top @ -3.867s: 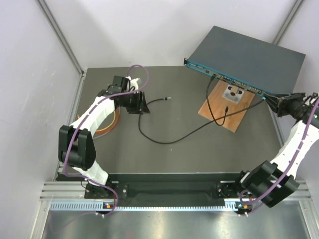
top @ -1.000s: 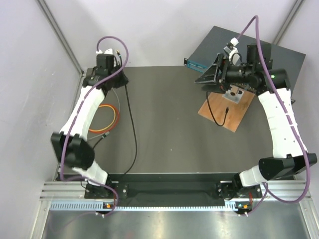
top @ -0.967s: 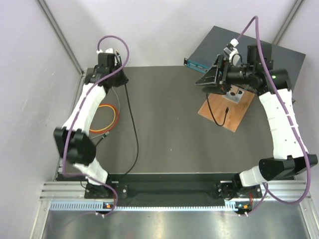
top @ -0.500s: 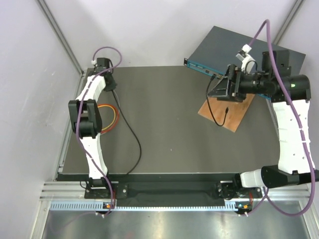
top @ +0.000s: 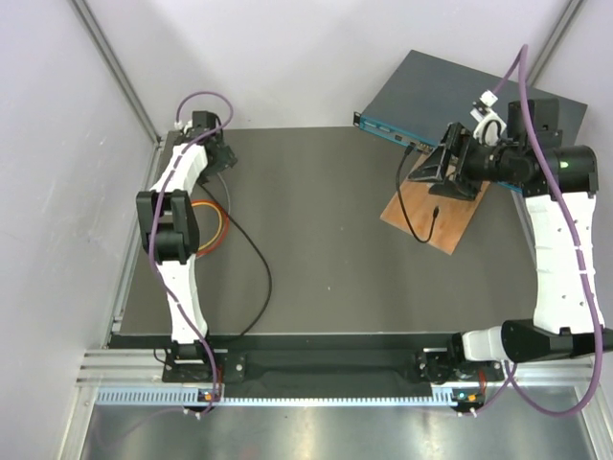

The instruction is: Pull the plug from the switch port

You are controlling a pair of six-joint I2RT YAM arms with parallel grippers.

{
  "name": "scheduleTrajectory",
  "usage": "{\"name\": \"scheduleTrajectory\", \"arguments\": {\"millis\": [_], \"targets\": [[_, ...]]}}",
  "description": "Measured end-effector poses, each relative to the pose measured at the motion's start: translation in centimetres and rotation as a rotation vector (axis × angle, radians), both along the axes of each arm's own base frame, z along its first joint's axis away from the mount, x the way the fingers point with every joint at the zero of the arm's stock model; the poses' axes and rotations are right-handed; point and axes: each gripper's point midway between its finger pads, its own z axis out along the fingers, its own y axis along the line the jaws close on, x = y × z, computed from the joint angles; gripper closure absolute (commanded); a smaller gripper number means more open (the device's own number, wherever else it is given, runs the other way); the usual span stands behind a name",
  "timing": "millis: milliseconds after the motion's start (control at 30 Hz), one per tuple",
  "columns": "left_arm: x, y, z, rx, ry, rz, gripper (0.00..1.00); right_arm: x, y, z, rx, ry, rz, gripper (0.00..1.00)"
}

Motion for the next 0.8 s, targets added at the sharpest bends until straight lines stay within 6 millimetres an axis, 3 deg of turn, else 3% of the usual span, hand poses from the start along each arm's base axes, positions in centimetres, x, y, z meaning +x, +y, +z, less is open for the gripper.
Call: {"name": "scheduleTrajectory", "arguments": {"millis": [100, 233, 300, 367, 467, 533, 633, 800], "targets": [[0.1, -2.2, 1.5, -0.043, -0.033, 0.007, 0.16, -0.3, -0.3, 0.4, -0.002, -0.016, -0.011, 0.30], [0.5, -9.2, 6.1, -0.174, -0.147, -0.101, 0.19, -1.3, -0.7, 0.9, 0.008, -0.057, -0.033, 0.31], [0.8, -14.9, 10.0, -0.287, -0.254, -0.222, 0.20, -1.7, -1.1, 1.5, 0.025, -0.073, -0.057, 0.31], [0.0, -20.4, 12.7, -0.376, -0.327, -0.344, 0.20, -1.6, -1.2, 2.6, 0.038, -0.102, -0.073, 0.32], [-2.8, -28.5, 16.6, -0.565, -0.421, -0.560, 0.20, -0.3, -2.2, 5.0, 0.033, -0.177, -0.113, 0.32], [-4.3, -32.1, 18.3, -0.665, -0.459, -0.673, 0.17, 0.5, -3.3, 5.6, 0.023, -0.202, -0.158, 0.34], [-5.8, -35.3, 20.3, -0.775, -0.507, -0.784, 0.12, 1.3, -4.5, 5.3, 0.020, -0.187, -0.208, 0.34], [-6.4, -38.9, 22.3, -0.922, -0.562, -0.842, 0.20, 3.2, -5.5, 3.9, 0.017, -0.124, -0.248, 0.34]]}}
